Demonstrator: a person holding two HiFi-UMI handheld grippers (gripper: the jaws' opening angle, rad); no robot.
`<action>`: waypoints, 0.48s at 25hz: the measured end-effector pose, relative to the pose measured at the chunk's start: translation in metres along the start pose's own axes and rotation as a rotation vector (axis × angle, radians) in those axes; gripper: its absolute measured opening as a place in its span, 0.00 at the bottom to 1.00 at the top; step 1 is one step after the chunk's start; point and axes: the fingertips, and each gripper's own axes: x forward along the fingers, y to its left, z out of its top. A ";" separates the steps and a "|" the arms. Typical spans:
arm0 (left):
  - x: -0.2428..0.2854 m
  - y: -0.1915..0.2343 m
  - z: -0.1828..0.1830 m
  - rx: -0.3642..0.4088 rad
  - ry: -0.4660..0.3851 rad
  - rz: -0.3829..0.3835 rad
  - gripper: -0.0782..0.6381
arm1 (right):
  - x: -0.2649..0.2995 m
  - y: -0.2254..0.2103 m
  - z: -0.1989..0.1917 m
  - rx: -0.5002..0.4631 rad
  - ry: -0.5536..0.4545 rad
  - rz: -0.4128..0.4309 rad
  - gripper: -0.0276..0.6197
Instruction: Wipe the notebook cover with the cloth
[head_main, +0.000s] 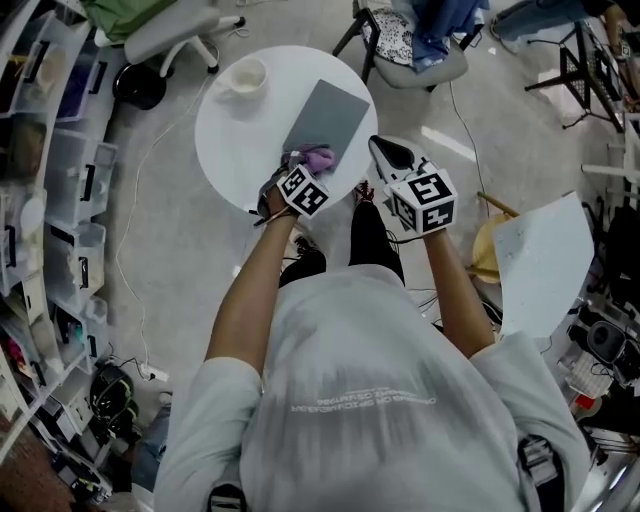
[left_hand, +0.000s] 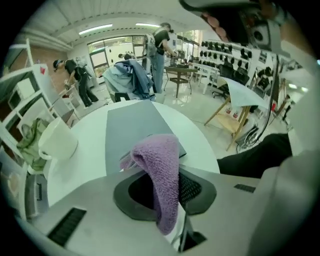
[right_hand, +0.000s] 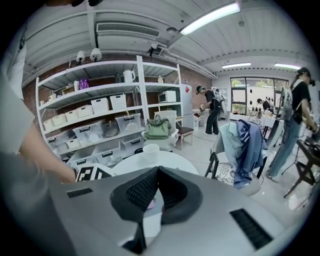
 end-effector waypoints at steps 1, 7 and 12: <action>-0.005 0.001 0.000 -0.035 -0.018 -0.014 0.22 | -0.002 0.002 0.000 -0.004 -0.001 -0.006 0.05; -0.057 0.041 0.027 -0.101 -0.231 0.039 0.22 | 0.000 0.002 -0.003 0.017 0.000 -0.031 0.05; -0.086 0.074 0.068 -0.081 -0.363 0.091 0.21 | 0.008 -0.005 -0.004 0.048 0.000 -0.035 0.04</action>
